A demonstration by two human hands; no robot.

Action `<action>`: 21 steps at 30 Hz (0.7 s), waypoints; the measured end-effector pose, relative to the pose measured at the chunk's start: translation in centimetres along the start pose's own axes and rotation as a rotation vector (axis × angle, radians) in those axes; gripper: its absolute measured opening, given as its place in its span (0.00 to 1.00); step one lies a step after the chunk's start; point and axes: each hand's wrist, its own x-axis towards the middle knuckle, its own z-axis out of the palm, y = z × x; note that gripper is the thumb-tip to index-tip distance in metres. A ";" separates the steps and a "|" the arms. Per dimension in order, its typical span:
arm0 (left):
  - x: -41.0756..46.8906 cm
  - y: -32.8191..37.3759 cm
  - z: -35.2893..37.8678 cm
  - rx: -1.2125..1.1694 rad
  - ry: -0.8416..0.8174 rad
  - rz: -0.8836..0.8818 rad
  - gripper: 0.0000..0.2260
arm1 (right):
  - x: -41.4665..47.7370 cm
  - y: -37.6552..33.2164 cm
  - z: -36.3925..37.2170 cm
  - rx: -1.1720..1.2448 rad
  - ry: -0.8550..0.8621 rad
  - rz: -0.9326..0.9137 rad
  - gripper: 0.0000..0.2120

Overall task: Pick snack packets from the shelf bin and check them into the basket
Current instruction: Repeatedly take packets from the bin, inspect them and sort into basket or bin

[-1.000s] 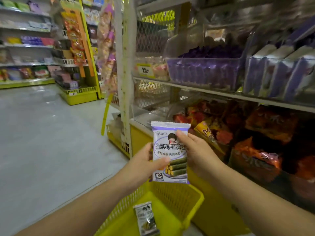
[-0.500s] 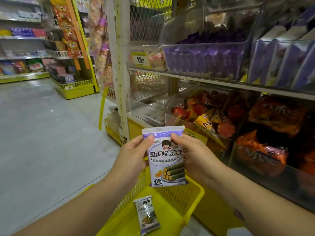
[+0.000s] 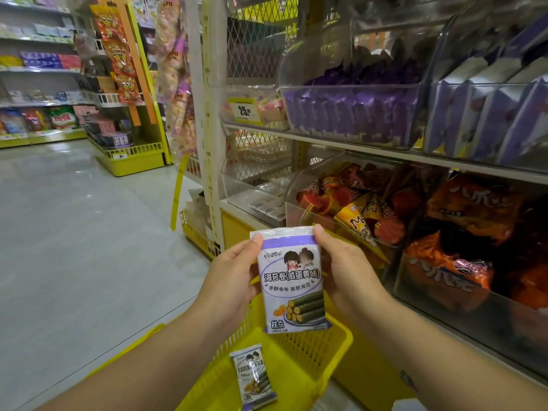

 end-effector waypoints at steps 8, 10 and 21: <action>0.1 0.8 0.0 -0.085 0.018 -0.059 0.13 | 0.0 -1.5 -1.4 -0.258 -0.280 0.129 0.17; 0.3 1.2 -0.2 -0.150 0.039 -0.074 0.13 | -0.4 -1.8 -1.9 -0.324 -0.422 0.263 0.19; -0.2 1.5 -1.1 -0.039 -0.289 -0.334 0.16 | -0.3 -2.2 -2.8 0.017 -0.267 0.421 0.18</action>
